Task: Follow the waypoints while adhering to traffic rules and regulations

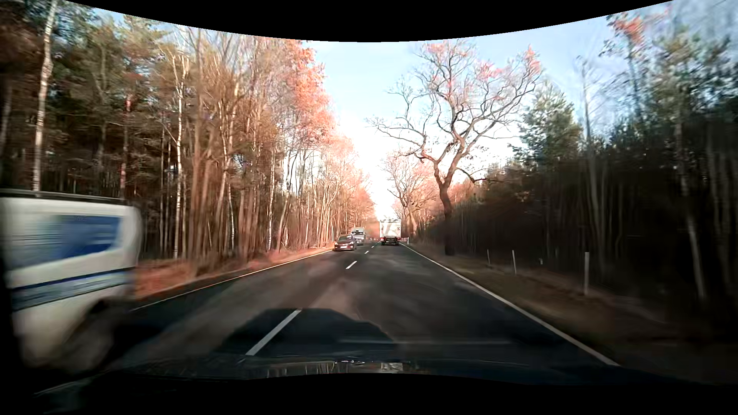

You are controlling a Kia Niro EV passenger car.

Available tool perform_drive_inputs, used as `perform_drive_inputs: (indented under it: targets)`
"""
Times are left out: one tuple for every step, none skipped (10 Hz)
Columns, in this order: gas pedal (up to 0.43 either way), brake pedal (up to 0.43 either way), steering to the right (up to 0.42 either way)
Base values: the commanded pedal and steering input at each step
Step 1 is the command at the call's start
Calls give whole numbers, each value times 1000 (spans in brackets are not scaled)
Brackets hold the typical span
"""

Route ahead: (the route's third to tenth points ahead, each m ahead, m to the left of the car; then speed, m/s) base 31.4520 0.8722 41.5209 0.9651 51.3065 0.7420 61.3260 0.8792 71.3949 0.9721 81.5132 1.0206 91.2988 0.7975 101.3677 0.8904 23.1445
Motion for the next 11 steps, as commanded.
perform_drive_inputs:
  targets:
    - [177, 0, 2]
    - [177, 0, 1]
    - [169, 0, 0]
    - [157, 0, -1]
    - [150, 0, -2]
    - [138, 0, -3]
    - [138, 0, -3]
    - [138, 0, -3]
    - [130, 0, -3]
    - [130, 0, -3]
    - [130, 0, -3]
